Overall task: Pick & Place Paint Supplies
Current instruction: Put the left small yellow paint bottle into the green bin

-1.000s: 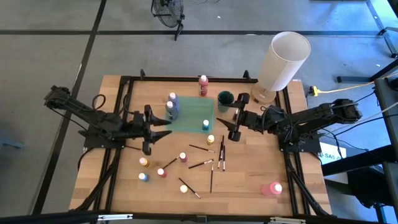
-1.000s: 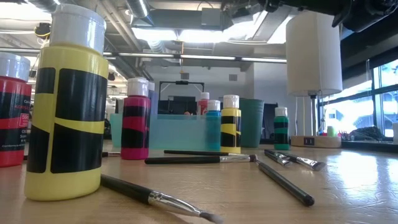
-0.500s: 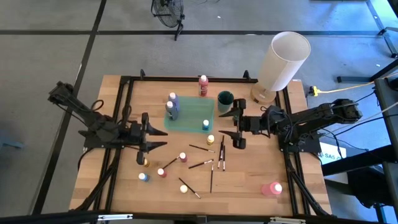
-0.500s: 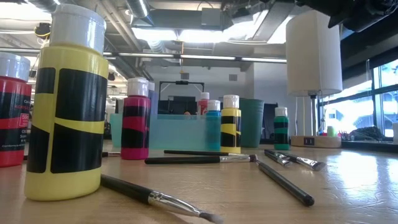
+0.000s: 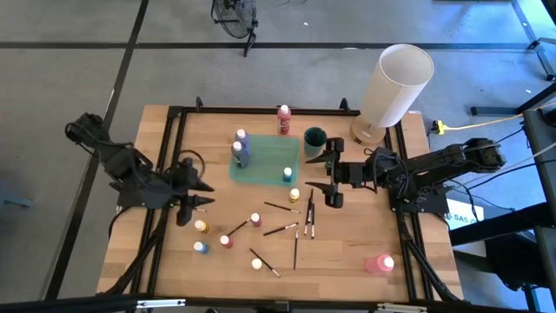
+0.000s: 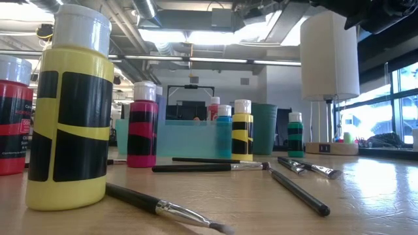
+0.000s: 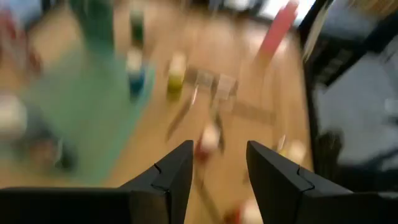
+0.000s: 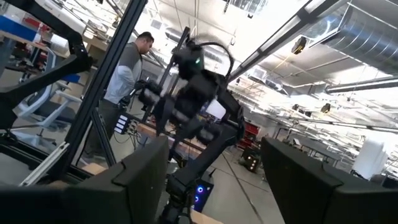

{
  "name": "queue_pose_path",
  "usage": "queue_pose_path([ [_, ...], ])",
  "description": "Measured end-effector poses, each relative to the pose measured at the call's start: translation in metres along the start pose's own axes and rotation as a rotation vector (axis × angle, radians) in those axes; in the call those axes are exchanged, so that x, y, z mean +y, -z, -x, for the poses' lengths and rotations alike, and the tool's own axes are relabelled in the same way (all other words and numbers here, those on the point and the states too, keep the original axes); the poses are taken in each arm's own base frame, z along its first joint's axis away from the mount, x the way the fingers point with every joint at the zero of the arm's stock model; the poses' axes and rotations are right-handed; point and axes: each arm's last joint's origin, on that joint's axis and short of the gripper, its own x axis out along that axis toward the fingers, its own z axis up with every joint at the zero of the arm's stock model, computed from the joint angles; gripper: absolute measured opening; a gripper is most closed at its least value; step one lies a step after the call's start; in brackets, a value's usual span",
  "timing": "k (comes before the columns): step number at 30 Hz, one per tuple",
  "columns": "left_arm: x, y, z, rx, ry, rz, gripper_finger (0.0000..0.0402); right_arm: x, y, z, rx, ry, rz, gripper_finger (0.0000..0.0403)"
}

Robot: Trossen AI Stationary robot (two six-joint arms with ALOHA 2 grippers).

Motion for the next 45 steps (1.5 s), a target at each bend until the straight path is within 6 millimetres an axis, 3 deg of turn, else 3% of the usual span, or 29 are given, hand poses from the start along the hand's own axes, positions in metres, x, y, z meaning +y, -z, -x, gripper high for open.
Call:
queue_pose_path([
  [5,-0.01,0.011,-0.019,0.183,-0.034,0.238,0.014,0.0,-0.001,0.0,-0.008,0.003,-0.002,0.0257],
  [11,-0.026,0.012,-0.047,0.356,-0.043,0.299,0.0119,0.001,0.001,0.0,0.011,-0.005,-0.04,0.0257],
  [17,-0.036,0.006,-0.057,0.477,-0.061,0.337,0.0089,0.001,-0.002,-0.002,-0.002,-0.008,-0.117,0.0257],
  [21,-0.041,0.002,-0.057,0.505,-0.033,0.329,0.0069,0.003,-0.004,-0.004,0.005,-0.021,-0.125,0.0257],
  [27,-0.045,-0.004,-0.06,0.408,0.016,0.214,0.0052,0.004,-0.004,-0.005,0.015,-0.03,-0.12,0.0257],
  [31,-0.044,-0.005,-0.06,0.396,0.0,0.239,0.0049,0.004,-0.004,-0.005,0.017,-0.03,-0.118,0.0257],
  [37,-0.036,-0.008,-0.063,0.381,-0.064,0.275,0.0071,0.006,0.0,-0.005,0.056,-0.043,-0.121,0.0257],
  [45,-0.031,-0.009,-0.064,0.347,-0.114,0.253,0.014,0.007,0.001,-0.005,0.073,-0.049,-0.172,0.0256],
])
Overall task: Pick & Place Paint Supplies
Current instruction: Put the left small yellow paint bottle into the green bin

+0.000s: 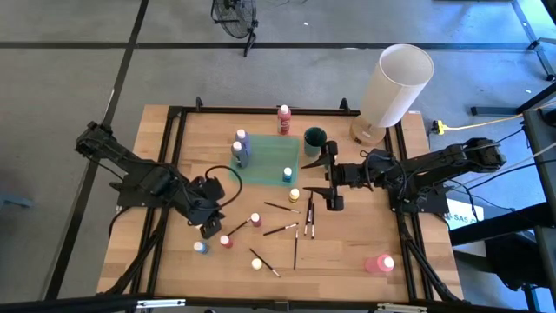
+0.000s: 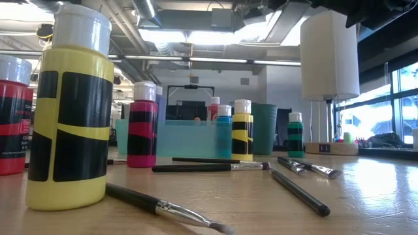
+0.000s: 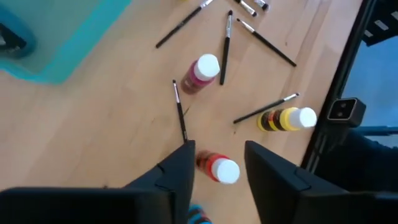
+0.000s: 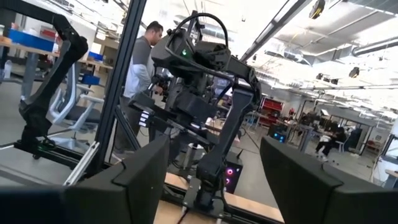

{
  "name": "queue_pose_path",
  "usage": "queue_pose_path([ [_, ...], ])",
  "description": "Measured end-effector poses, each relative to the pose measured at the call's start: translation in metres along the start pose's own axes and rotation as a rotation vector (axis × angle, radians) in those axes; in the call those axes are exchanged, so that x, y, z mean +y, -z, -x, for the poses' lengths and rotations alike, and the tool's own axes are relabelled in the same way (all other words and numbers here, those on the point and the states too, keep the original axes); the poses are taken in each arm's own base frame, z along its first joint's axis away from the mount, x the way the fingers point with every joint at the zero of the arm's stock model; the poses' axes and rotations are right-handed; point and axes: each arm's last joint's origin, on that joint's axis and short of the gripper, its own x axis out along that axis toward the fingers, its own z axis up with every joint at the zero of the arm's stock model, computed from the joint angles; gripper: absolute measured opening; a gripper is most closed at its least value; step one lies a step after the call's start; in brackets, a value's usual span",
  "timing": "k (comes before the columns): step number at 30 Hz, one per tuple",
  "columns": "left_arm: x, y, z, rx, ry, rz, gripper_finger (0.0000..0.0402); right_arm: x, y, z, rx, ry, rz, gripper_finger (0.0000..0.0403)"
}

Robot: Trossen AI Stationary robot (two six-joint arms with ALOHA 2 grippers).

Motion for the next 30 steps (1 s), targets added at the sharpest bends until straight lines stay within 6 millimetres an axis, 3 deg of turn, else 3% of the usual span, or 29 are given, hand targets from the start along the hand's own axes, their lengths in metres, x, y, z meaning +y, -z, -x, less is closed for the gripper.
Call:
queue_pose_path([
  [6,-0.003,0.005,0.001,0.023,0.021,-0.046,0.0182,0.0,0.0,0.0,0.0,-0.001,-0.011,0.0256],
  [11,-0.005,0.009,0.003,0.041,0.036,-0.04,0.0193,0.0,0.001,0.0,0.011,-0.005,-0.009,0.0256],
  [17,0.003,0.002,0.0,0.034,-0.02,0.049,0.0188,0.001,0.002,0.0,0.021,-0.006,0.041,0.0256],
  [25,0.026,-0.002,-0.002,0.248,-0.119,0.203,0.0165,0.0,0.001,0.0,0.018,-0.006,0.163,0.0256],
  [30,0.035,-0.008,-0.003,0.267,-0.169,0.29,0.0146,0.001,0.004,0.001,0.048,-0.017,0.213,0.0256],
])
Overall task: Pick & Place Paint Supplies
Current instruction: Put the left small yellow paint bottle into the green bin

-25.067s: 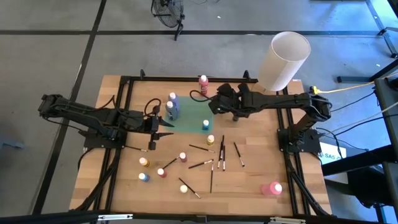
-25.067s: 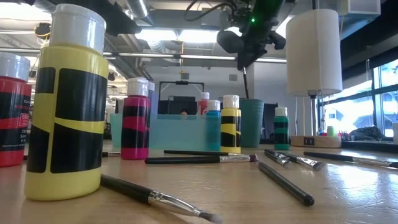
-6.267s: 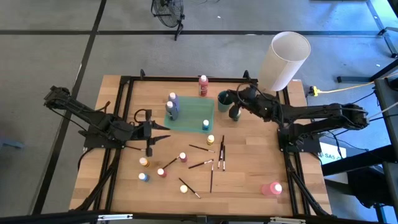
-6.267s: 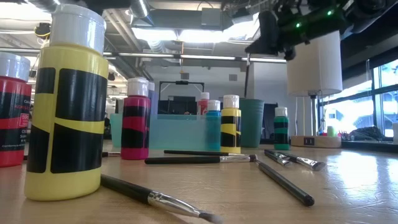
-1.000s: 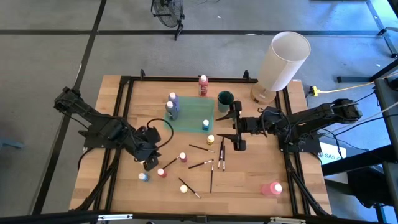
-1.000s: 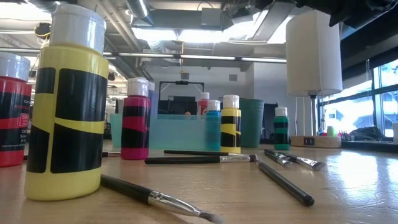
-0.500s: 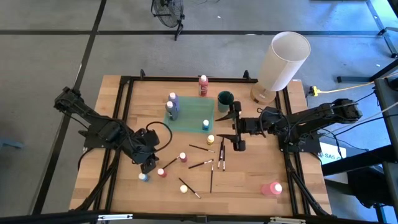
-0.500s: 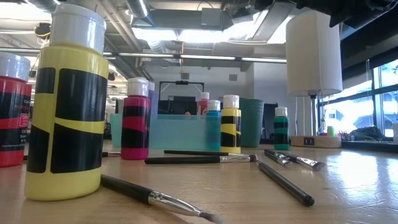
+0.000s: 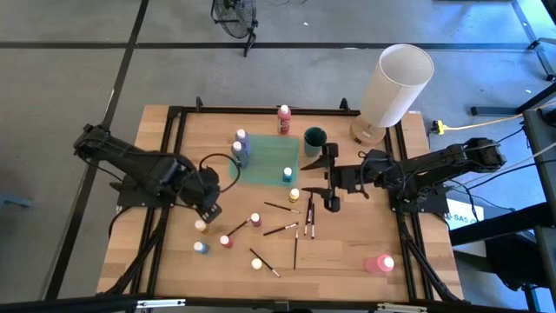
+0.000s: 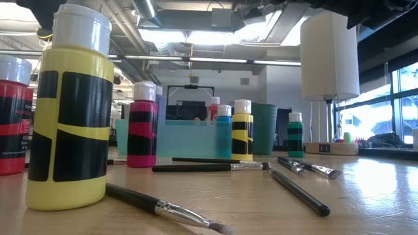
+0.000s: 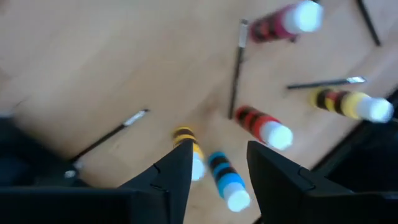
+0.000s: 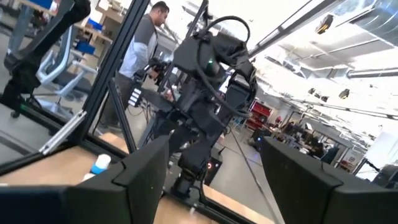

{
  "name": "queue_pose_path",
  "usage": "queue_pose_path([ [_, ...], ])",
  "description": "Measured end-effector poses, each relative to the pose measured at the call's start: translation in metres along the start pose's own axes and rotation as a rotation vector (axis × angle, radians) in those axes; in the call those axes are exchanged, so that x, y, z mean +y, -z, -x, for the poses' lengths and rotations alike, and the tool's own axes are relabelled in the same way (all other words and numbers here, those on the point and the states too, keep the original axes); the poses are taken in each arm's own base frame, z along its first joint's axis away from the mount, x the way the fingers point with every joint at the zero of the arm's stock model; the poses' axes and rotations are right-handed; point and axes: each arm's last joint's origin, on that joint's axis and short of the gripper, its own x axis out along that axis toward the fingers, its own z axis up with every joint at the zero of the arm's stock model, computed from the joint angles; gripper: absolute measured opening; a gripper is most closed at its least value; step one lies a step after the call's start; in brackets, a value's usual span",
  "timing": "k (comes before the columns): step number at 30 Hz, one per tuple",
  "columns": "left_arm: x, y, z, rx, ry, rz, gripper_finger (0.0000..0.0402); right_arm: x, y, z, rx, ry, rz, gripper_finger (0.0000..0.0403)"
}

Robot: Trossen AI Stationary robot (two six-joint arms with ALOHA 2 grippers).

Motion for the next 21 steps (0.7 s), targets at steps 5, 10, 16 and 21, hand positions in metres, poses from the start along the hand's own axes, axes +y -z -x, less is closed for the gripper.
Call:
queue_pose_path([
  [5,0.006,0.0,-0.004,-0.002,-0.122,0.022,0.0128,0.002,0.004,0.0,0.046,-0.024,0.004,0.0256],
  [10,0.001,0.0,-0.011,-0.038,-0.165,0.014,0.0116,0.003,0.006,0.0,0.064,-0.033,0.002,0.0257],
  [16,-0.004,0.003,-0.017,-0.022,-0.191,-0.095,0.0112,0.003,0.006,0.0,0.06,-0.031,0.003,0.0257],
  [21,-0.008,0.005,-0.021,0.007,-0.201,-0.209,0.0115,0.003,0.005,0.0,0.056,-0.029,0.003,0.0257],
])
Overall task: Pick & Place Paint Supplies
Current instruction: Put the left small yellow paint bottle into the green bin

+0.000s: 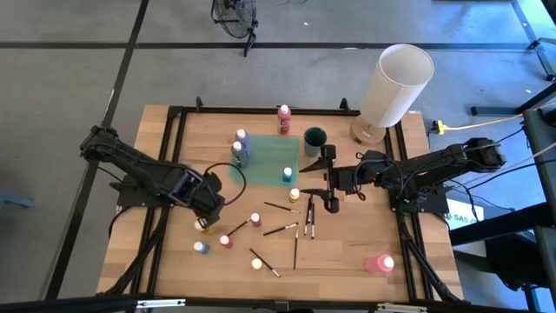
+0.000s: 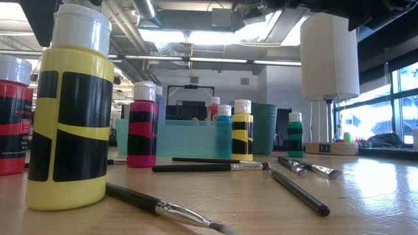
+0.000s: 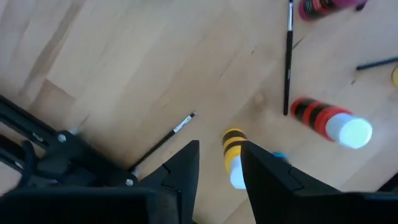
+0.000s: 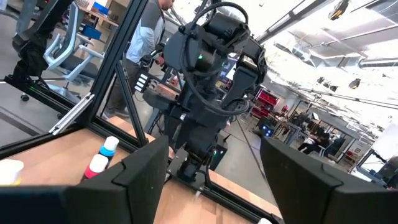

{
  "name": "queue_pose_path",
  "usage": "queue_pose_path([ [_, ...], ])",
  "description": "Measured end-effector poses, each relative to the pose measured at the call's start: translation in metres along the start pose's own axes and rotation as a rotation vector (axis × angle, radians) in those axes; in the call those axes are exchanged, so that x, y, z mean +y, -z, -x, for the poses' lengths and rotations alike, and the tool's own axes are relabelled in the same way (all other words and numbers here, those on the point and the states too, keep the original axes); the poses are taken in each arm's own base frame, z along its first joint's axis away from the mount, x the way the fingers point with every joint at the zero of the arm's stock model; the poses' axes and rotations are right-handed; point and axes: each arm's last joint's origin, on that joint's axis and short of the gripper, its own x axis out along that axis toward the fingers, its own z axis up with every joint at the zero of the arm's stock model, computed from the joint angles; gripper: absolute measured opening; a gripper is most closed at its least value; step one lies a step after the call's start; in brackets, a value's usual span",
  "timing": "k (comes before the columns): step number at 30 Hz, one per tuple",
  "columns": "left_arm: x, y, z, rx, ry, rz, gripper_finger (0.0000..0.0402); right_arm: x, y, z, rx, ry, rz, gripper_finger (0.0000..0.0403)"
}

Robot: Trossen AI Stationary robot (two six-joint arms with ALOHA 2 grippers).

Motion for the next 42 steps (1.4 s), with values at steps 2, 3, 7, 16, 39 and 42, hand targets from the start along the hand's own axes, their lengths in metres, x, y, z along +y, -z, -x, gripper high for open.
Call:
queue_pose_path([
  [2,0.0,0.0,0.0,-0.001,-0.002,-0.033,0.0118,0.0,0.0,0.0,0.0,0.0,0.0,0.0257],
  [3,0.0,0.0,0.0,-0.004,-0.002,-0.056,0.012,0.0,0.0,0.0,-0.003,0.002,0.0,0.0257],
  [7,-0.001,-0.001,0.0,-0.012,0.008,-0.139,0.0123,0.0,-0.001,0.0,-0.005,0.003,0.001,0.0257],
  [16,-0.002,-0.001,0.0,-0.004,0.016,-0.186,0.0127,0.0,0.0,0.0,-0.002,0.001,0.0,0.0257],
  [39,0.002,0.011,0.001,0.089,-0.053,0.367,0.0205,0.001,0.002,0.0,0.019,-0.007,-0.013,0.0257],
  [42,0.001,0.016,0.001,0.082,-0.07,0.463,0.0198,0.001,0.003,0.0,0.027,-0.011,-0.014,0.0257],
])
